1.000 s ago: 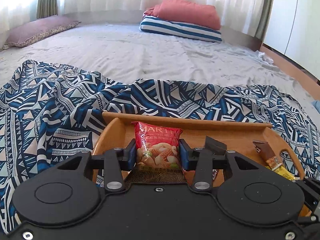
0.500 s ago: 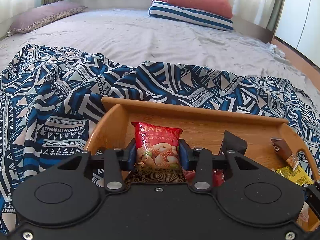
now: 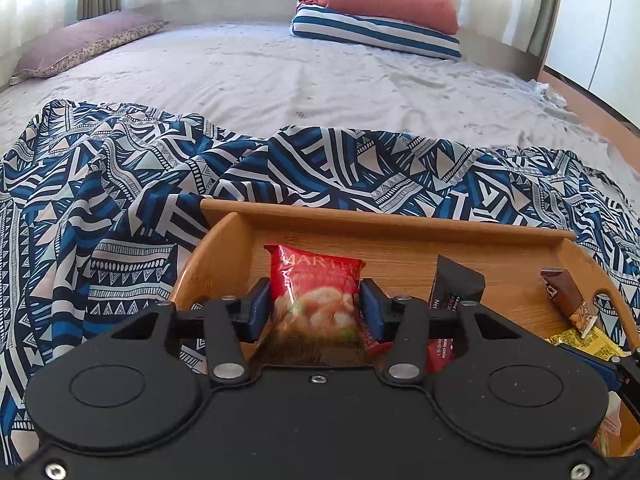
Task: Organize snacks
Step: 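Lower both snacks onto the tray and open both tools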
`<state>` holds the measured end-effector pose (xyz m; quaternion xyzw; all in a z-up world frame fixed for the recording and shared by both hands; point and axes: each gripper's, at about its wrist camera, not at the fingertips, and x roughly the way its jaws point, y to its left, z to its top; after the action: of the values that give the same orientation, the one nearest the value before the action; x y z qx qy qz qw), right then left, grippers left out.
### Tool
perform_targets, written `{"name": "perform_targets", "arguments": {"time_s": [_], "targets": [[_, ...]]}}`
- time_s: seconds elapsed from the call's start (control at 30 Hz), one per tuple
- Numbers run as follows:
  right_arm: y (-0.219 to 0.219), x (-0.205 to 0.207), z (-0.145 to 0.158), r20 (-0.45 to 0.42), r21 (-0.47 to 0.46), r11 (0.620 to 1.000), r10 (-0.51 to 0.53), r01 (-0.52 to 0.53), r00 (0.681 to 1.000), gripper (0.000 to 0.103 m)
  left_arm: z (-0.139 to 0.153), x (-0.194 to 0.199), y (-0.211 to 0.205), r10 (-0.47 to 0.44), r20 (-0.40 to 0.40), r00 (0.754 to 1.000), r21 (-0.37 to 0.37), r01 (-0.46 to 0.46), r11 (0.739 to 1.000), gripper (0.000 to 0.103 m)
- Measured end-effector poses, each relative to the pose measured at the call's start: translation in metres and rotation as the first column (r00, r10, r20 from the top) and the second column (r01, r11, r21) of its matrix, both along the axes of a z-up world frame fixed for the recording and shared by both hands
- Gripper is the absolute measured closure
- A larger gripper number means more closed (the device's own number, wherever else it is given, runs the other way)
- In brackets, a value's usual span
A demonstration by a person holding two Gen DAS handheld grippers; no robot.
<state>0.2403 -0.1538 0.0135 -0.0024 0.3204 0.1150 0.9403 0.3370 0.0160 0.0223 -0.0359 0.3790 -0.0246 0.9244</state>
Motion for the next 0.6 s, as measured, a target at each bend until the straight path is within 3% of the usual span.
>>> {"name": "perform_targets", "arguments": {"time_s": [0.13,0.6], "targets": [[-0.002,-0.004,0.005,0.005,0.011,1.000,-0.003,0.003,1.000,0.024,0.009,-0.009,0.001,-0.008,0.022,1.000,0.009,0.008,1.000,0.037],[-0.016,-0.040,0.044,0.090,0.013,0.999,-0.047,0.046,0.995,0.014,0.058,-0.071,0.002,-0.033,0.106,0.994,0.047,0.028,0.998,0.009]]}}
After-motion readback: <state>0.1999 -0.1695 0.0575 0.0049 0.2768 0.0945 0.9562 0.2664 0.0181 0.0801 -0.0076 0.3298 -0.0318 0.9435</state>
